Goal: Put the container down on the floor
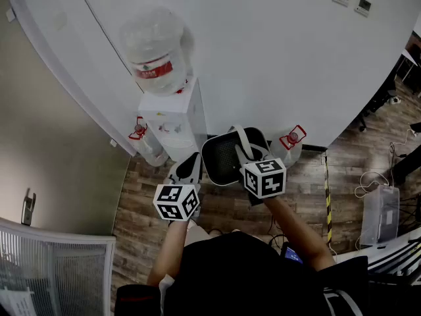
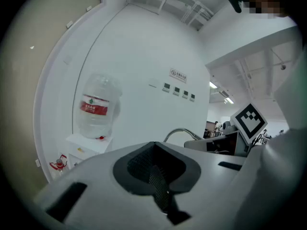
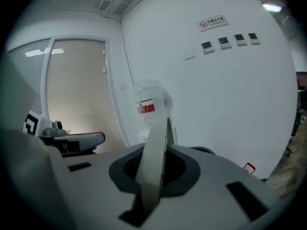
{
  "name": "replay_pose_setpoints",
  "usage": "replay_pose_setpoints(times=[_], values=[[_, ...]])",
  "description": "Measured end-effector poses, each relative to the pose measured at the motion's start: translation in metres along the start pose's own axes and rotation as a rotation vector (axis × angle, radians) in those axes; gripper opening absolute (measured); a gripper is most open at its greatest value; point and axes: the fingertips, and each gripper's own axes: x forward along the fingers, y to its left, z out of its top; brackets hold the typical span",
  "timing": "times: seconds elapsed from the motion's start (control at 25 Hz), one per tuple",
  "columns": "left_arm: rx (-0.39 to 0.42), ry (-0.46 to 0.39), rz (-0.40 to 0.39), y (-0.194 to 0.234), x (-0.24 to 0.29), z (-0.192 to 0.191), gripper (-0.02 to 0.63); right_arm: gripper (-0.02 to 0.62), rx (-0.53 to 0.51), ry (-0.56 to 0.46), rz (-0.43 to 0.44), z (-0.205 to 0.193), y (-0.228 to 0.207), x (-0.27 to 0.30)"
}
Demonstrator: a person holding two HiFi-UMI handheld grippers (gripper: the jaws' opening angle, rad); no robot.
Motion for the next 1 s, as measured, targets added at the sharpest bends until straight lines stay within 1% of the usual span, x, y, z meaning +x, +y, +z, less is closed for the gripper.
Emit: replay_pose_setpoints(times=[0.4, 0.68, 1.0], values=[[-0.003, 0.002, -0.001, -0.001, 0.003, 0.0, 0.017, 0.034, 0.005, 0.004, 0.013, -0.002, 0.001, 0.0], [-0.007, 0.003, -0.014, -0.012, 0.012, -0.002, 0.017, 0.034, 0.009, -0.001, 0.02, -0.002, -0.006, -0.004], [0.001, 0.012, -0.017, -0.023, 0.018, -0.005, 0.017, 0.034, 0.018, 0.016, 0.019, -0.011, -0.017, -0.008]])
